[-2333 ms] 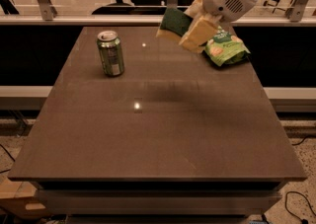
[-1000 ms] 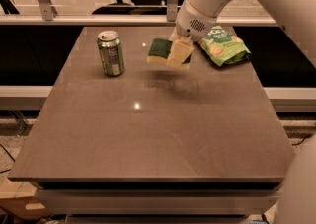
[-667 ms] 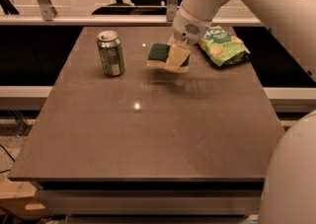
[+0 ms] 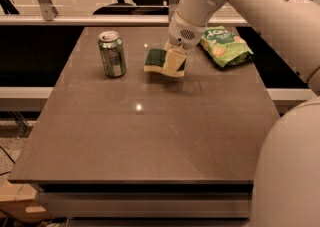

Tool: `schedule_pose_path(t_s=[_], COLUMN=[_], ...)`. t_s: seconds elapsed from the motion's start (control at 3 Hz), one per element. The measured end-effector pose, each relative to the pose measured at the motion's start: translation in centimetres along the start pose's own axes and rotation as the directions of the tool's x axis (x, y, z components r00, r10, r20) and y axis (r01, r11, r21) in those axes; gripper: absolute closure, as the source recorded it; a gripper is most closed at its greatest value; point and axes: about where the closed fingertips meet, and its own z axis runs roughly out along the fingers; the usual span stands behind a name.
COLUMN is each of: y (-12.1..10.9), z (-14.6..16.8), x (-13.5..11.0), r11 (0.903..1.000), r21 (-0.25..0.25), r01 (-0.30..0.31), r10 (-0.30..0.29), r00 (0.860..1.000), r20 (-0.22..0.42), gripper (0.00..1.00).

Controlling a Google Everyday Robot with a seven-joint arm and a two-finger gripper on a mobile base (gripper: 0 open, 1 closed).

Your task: Move sponge near green can

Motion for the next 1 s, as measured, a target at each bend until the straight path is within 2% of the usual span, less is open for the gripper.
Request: schedule_pose_path(t_s=[0.67,1.0], y=[0.4,0.6], z=[2.2,3.0], x=[-1.8,-1.9], r11=[0.9984,0.9975], r21=[-0.03,-0.044], r01=[0.047,0.055], r10=[-0.047,-0.056], r00=[0.999,0.998], r20=[0.003,-0.013], gripper=[1.0,1.0])
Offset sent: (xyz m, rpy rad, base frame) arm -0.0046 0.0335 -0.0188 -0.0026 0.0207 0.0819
